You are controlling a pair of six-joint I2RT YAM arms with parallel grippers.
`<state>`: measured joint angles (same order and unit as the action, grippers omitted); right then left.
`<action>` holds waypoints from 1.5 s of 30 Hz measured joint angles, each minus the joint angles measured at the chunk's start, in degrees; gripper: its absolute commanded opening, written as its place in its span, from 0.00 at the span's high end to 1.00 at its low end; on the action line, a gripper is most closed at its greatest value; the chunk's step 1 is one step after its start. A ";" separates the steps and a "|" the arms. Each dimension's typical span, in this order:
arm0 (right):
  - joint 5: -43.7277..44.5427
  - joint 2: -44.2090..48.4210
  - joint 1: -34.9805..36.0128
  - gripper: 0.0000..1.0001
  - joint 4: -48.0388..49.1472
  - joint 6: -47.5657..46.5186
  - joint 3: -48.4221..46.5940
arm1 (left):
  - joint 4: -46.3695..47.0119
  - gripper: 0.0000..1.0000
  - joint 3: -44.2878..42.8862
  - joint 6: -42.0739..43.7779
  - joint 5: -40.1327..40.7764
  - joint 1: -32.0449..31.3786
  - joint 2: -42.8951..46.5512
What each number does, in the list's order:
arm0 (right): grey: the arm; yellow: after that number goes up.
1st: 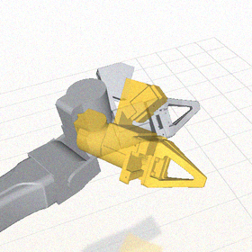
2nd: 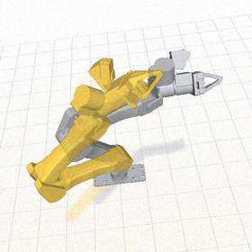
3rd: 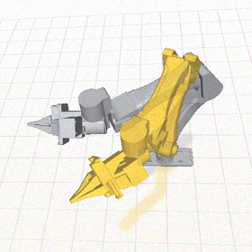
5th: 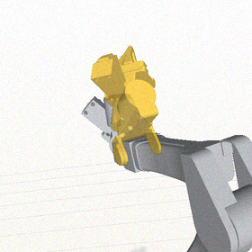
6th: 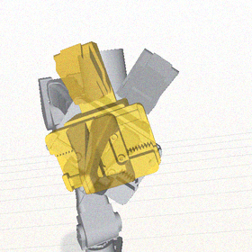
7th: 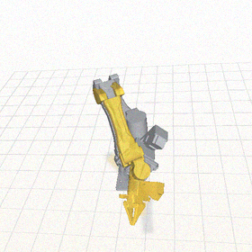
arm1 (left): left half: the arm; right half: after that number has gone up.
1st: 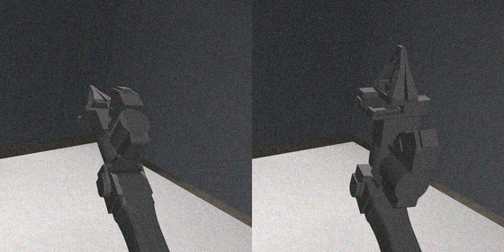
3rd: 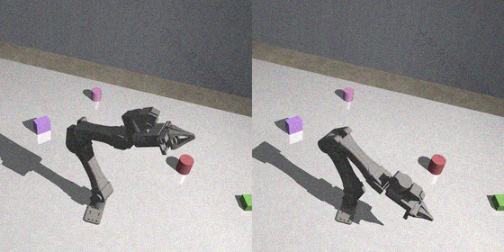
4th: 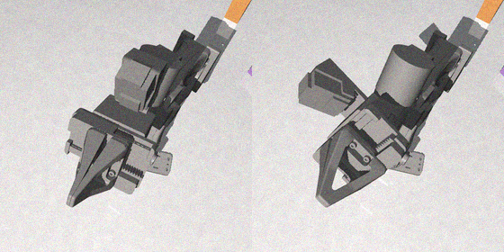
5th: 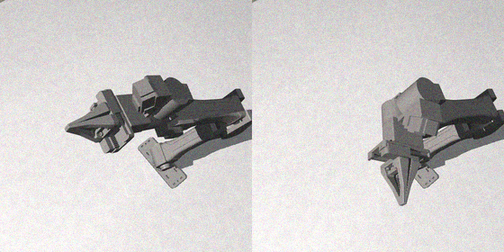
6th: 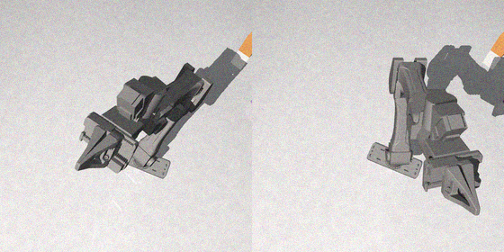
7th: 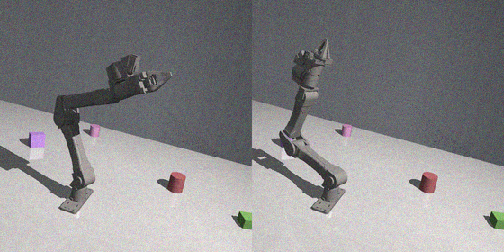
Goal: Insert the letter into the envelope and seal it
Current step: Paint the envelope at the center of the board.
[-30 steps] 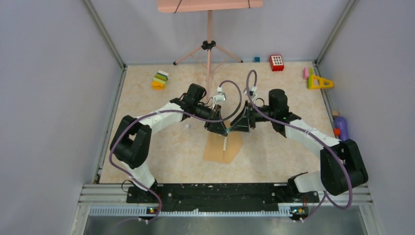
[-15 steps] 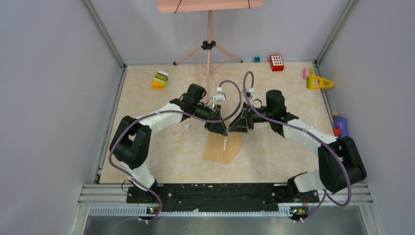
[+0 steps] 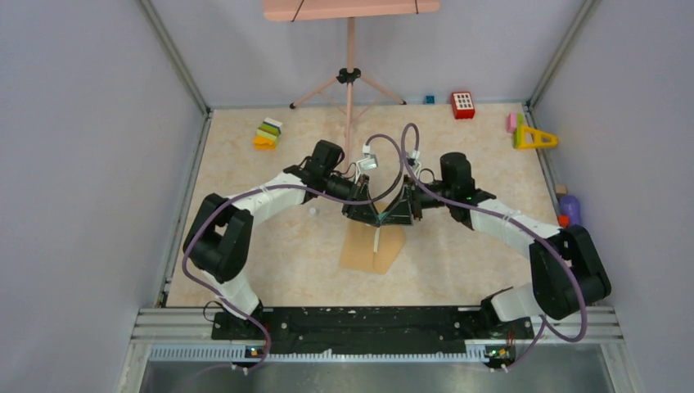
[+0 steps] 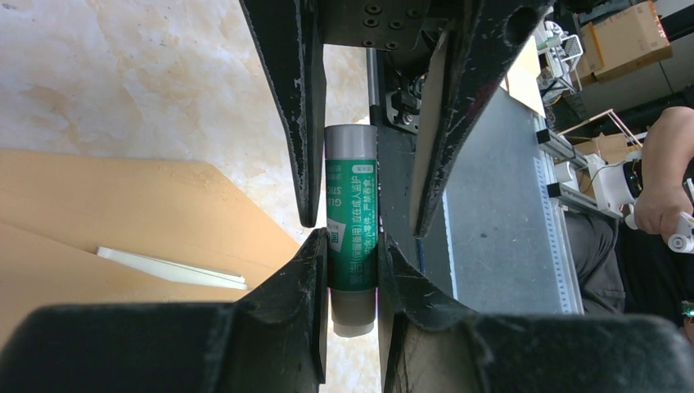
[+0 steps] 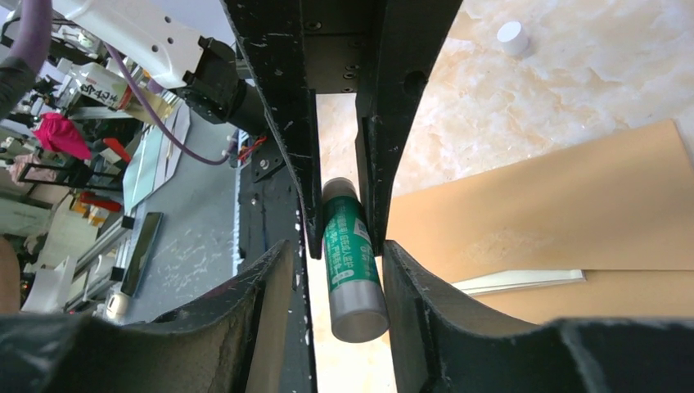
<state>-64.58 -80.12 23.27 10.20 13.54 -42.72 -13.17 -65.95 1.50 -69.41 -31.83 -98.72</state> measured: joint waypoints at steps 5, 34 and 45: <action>0.44 -0.31 0.04 0.73 -0.48 -0.46 0.00 | 0.02 1.00 0.09 -0.09 -0.39 0.07 0.04; -0.66 -0.28 0.13 1.00 3.65 2.78 0.37 | 0.15 0.23 0.28 -0.46 -0.90 0.22 0.79; 7.23 0.57 0.20 1.00 -17.40 -15.98 -7.98 | 1.09 0.17 1.90 -2.56 4.94 8.04 4.09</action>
<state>-57.34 -79.55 23.46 -7.20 -2.44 -50.70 -12.08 -64.05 -1.06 -64.47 -23.79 -94.63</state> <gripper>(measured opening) 0.235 0.901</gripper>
